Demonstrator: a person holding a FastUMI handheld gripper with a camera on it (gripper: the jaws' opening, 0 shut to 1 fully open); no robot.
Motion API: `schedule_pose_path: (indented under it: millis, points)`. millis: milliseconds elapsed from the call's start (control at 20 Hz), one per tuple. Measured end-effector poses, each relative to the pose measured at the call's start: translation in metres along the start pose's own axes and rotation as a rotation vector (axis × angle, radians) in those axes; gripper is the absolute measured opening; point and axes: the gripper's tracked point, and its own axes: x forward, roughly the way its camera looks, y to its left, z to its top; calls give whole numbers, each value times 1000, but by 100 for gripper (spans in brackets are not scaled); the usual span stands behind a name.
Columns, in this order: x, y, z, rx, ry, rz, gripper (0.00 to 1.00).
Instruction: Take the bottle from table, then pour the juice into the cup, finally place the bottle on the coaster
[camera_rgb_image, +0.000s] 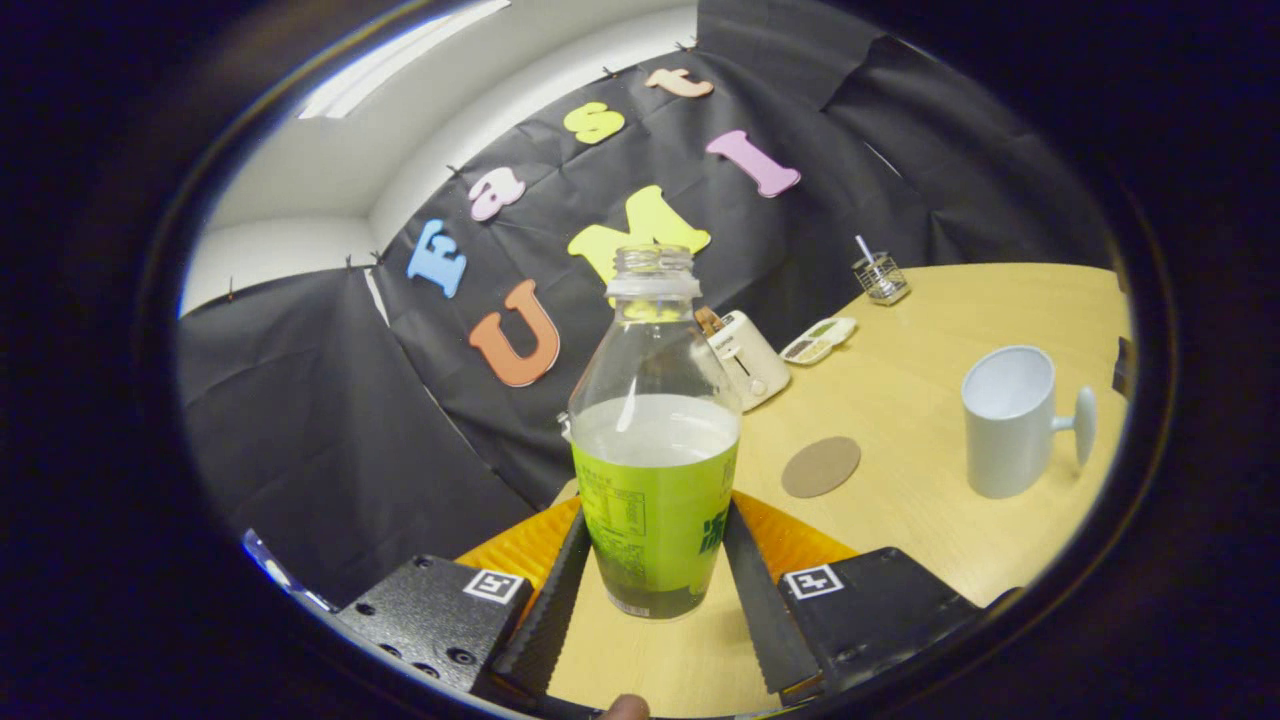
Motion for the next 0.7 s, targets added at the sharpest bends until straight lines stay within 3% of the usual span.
schedule_pose_path:
  millis: [250,450,700]
  points:
    - [-4,7,14,226,-50,86,79]
    - [0,1,18,420,-62,108,79]
    - [0,1,25,538,-61,123,79]
